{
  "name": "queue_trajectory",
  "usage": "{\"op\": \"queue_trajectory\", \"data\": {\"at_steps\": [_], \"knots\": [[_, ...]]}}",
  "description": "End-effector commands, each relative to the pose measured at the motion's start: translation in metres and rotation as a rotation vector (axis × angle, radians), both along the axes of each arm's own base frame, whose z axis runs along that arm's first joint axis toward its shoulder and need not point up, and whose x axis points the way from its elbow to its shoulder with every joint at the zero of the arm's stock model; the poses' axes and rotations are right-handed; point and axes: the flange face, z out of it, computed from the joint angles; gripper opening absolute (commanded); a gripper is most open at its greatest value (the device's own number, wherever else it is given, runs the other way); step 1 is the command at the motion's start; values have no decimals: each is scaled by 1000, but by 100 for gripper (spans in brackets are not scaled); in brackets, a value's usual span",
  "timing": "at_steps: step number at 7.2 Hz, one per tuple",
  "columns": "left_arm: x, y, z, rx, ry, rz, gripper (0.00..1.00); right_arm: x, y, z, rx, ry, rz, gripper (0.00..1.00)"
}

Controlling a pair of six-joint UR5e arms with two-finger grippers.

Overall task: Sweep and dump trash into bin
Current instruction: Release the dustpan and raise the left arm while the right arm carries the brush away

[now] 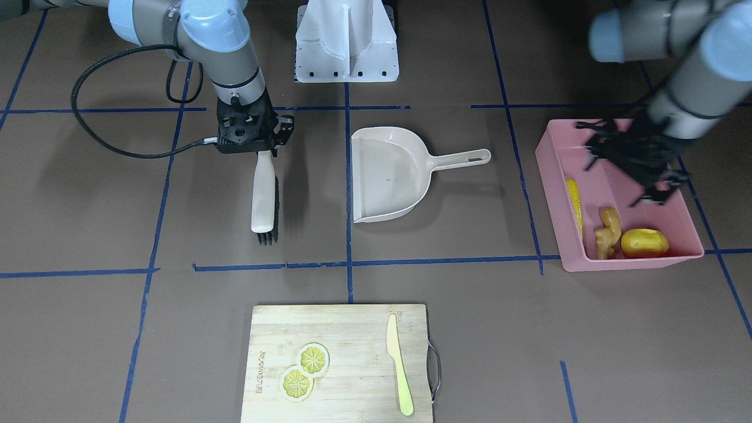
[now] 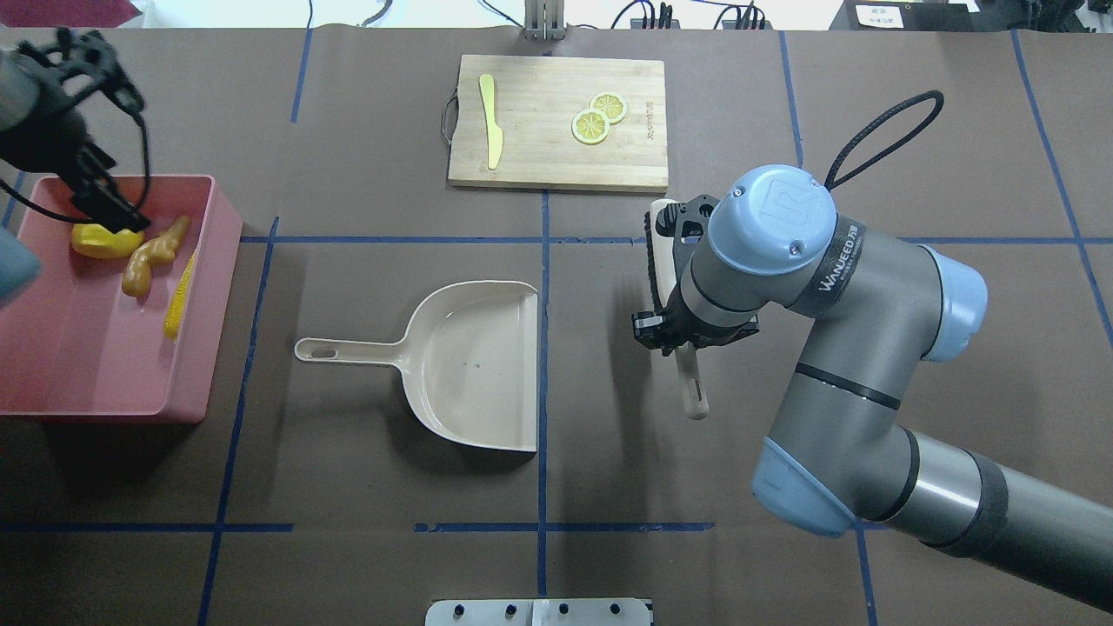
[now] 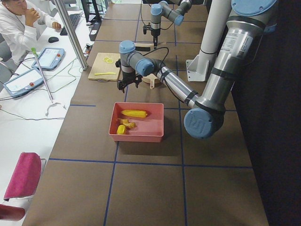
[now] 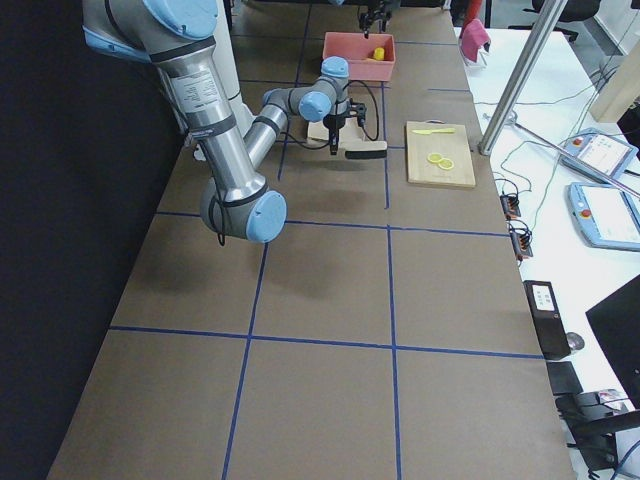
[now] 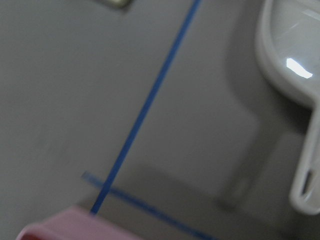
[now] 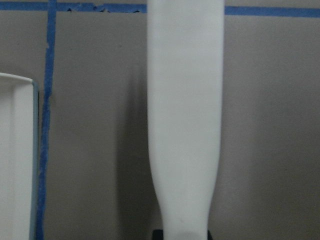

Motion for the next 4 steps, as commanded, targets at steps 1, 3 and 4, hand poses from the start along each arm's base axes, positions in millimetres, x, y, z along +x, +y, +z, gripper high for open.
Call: {"op": "queue_trajectory", "data": {"at_steps": [1,3,4], "knots": [[-152,7,116,-248,8,-245,100,36,-22,27,31,18,-43,0],[-205,35,198,-392,-4,-335,100,77,-32,53,63,31,-78,0],[-227,44,217,-437,23,-375,100,94,-40,66,83,42,-95,0]]}}
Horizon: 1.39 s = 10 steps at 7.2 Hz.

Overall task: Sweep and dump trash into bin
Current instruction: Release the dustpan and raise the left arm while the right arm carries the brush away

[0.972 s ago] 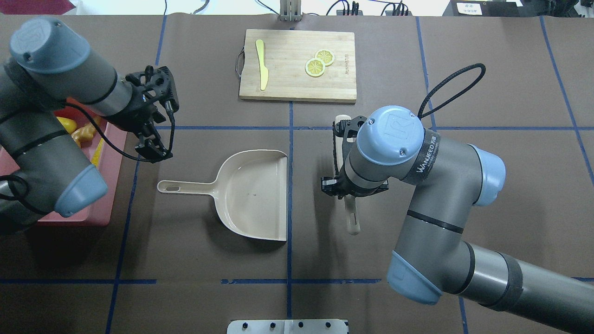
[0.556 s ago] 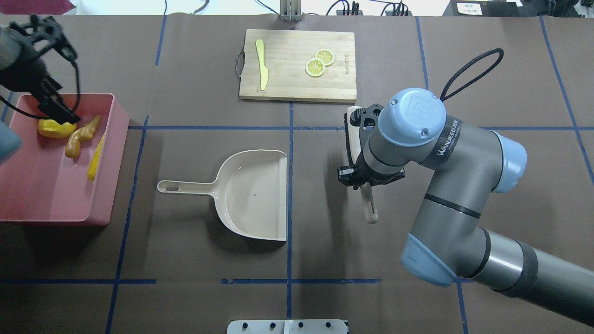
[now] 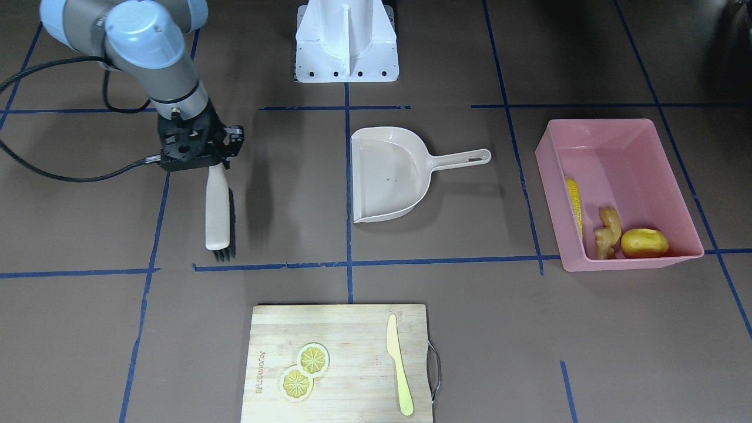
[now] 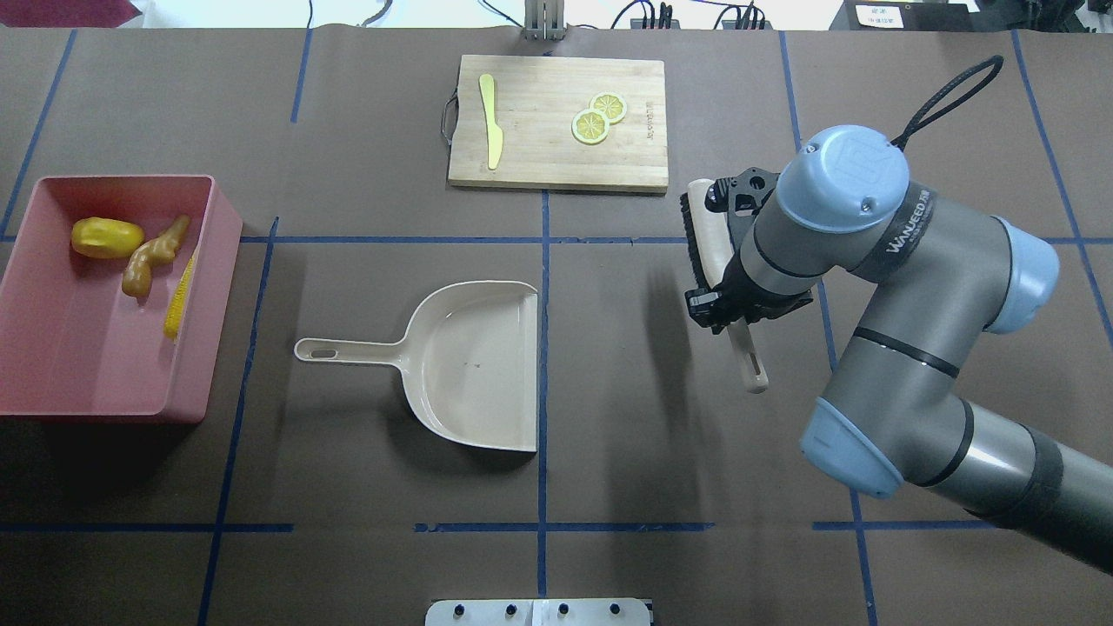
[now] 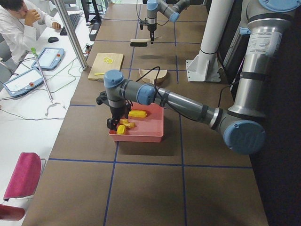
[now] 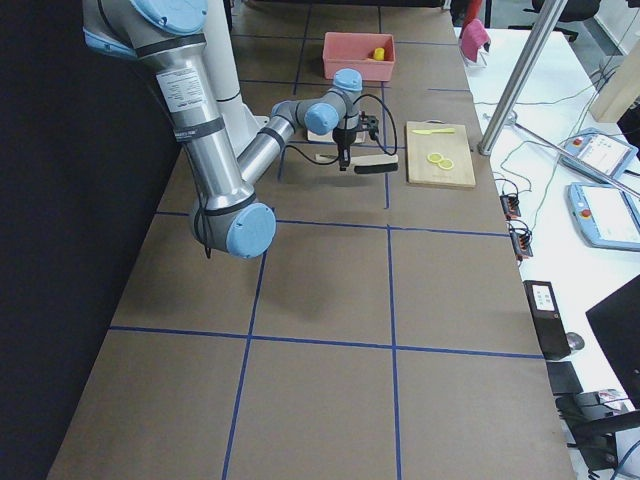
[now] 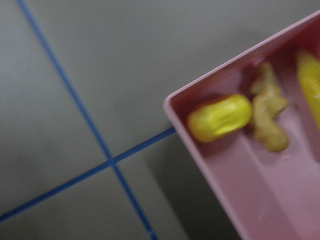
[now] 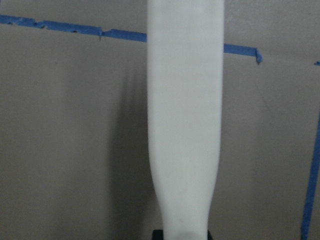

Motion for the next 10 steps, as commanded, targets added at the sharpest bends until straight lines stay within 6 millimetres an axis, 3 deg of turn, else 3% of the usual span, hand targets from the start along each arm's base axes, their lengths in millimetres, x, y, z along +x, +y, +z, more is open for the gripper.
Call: {"op": "queue_trajectory", "data": {"at_steps": [1,2,3,4,5,7,9,10], "knots": [[-35,51,62,-139,109,-81,100,43,-16,29,34,17,-42,0],[-39,69,76,-169,72,-92,100,63,-24,45,37,26,-51,0],[-43,65,70,-163,43,-100,100,91,-31,69,54,41,-83,0],[-43,63,67,-157,43,-102,100,133,-31,112,50,79,-96,0],[-43,58,63,-147,43,-102,100,160,-11,142,1,89,-101,0],[-43,56,55,-128,47,-101,100,202,49,216,-36,80,-46,0],[-44,57,51,-122,48,-102,100,230,87,259,-87,48,67,1],[-44,57,50,-119,49,-102,100,236,97,283,-103,61,68,1]]}}
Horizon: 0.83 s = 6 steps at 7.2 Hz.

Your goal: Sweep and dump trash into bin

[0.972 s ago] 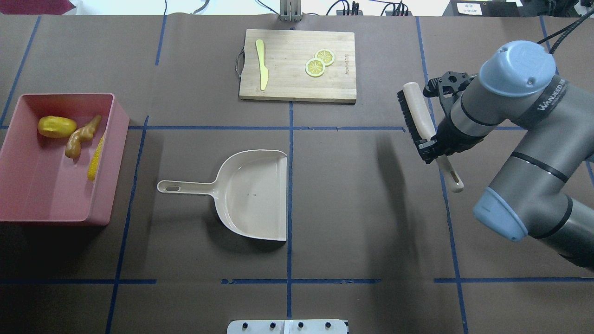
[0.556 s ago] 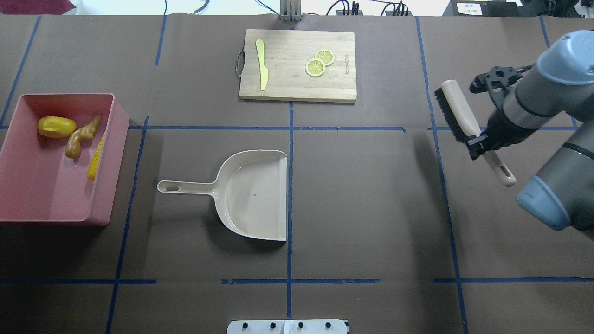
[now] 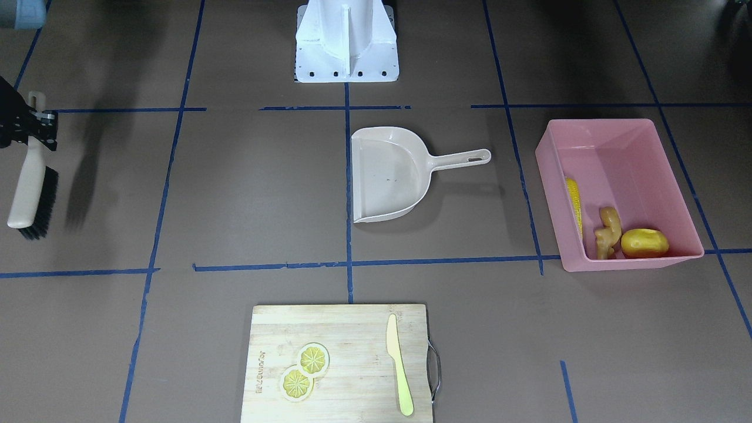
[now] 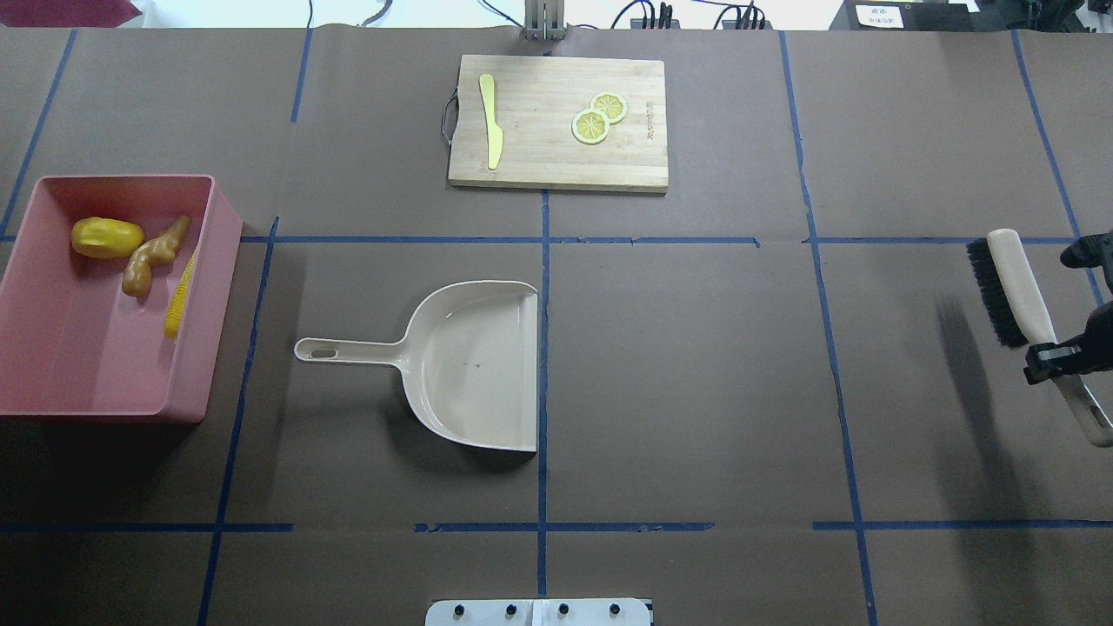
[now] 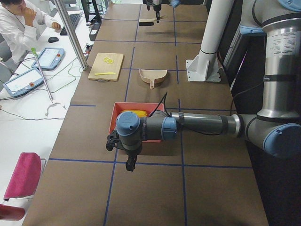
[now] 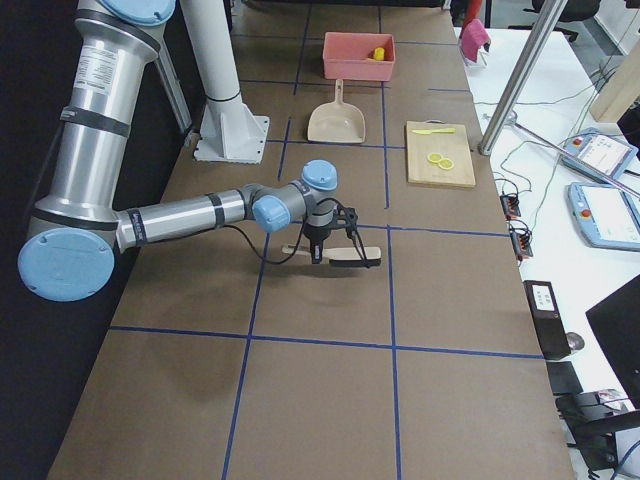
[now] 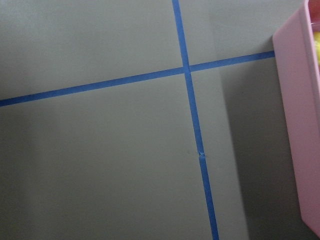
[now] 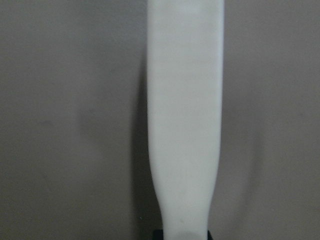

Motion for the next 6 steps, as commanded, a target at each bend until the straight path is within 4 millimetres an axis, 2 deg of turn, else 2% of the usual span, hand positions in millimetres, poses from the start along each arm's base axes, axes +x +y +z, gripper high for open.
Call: {"op": "queue_trajectory", "data": {"at_steps": [1,3,5,6], "knots": [[0,0,-2,7,1,-1,100,13,20,52,-34,14,22,2],[0,0,-7,17,-1,-1,100,15,22,88,-28,8,20,3],[0,0,-7,17,-1,-1,100,16,25,115,-20,-1,15,10],[0,0,-7,19,-1,-1,100,14,23,110,-17,-17,10,25]]}}
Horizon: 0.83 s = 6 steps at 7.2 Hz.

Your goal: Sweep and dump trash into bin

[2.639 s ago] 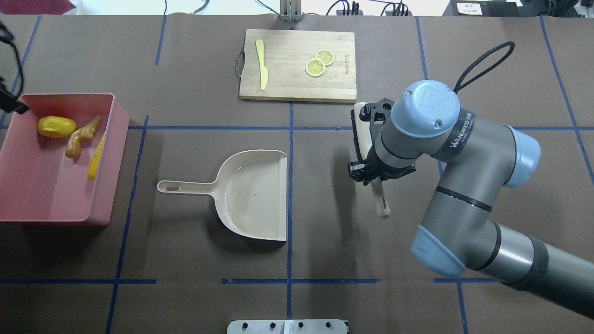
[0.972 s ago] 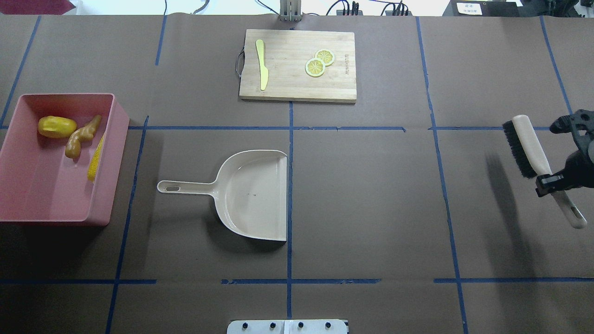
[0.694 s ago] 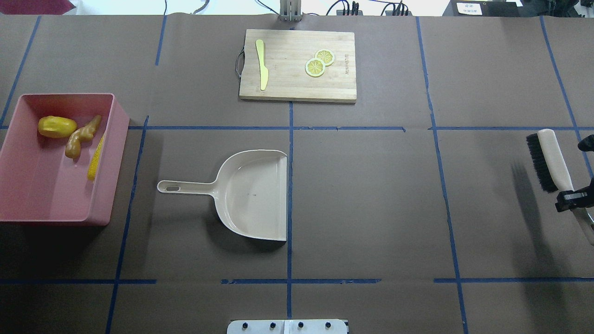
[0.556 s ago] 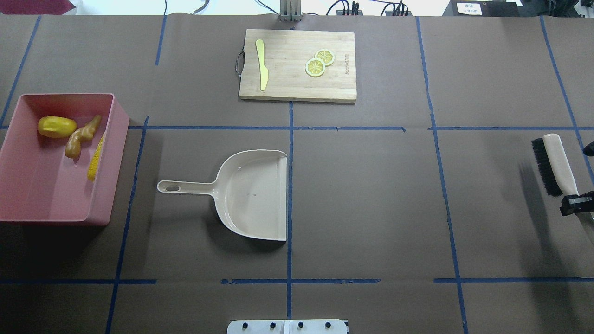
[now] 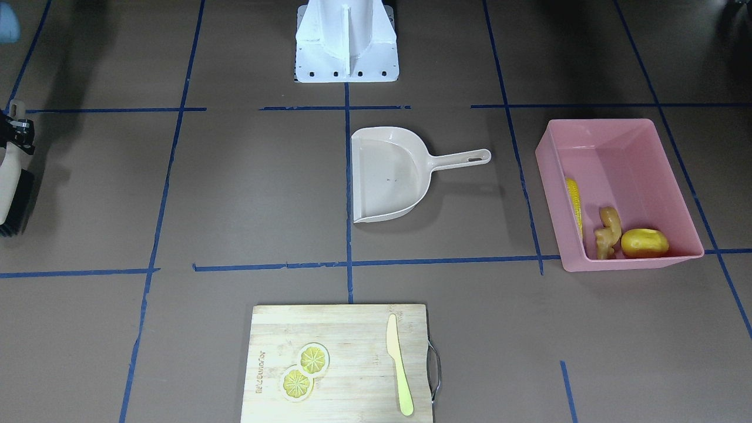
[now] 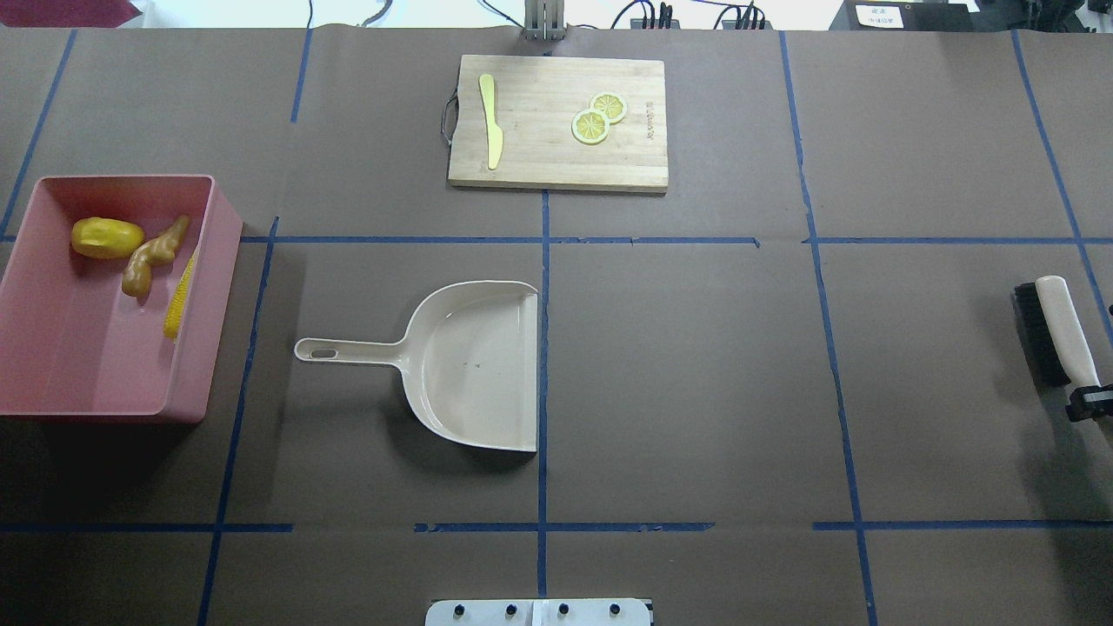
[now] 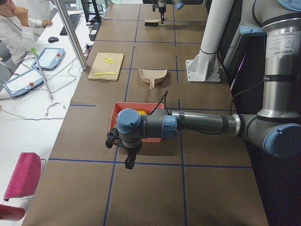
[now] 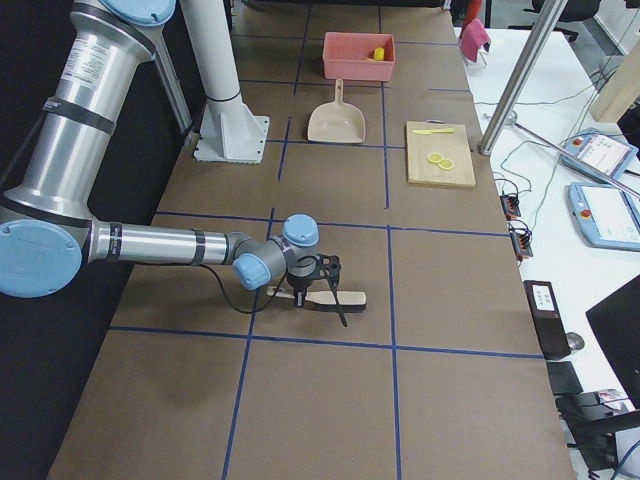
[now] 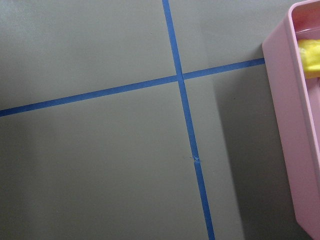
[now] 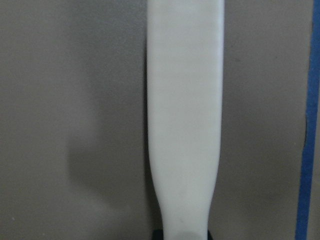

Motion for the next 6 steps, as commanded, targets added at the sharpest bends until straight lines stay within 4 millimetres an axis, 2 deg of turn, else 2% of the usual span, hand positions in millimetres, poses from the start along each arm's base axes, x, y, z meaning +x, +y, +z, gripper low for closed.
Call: {"op": "queue_trajectory", "data": {"at_steps": [1,2,3,4,5,6], "knots": [[0,0,0,1,0,0,100,-4,-1,1,-9,-40,-18,54],[1,0,0,1,0,2,100,-2,-2,-5,-6,-52,-13,100],[0,0,0,1,0,0,100,13,-8,-20,8,-74,22,100],[0,0,0,1,0,0,100,39,-10,-28,-18,-169,27,100],[0,1,1,-2,0,0,100,64,-11,-27,20,-195,27,100],[1,1,3,-2,-1,3,100,91,-14,-16,41,-164,17,100]]}}
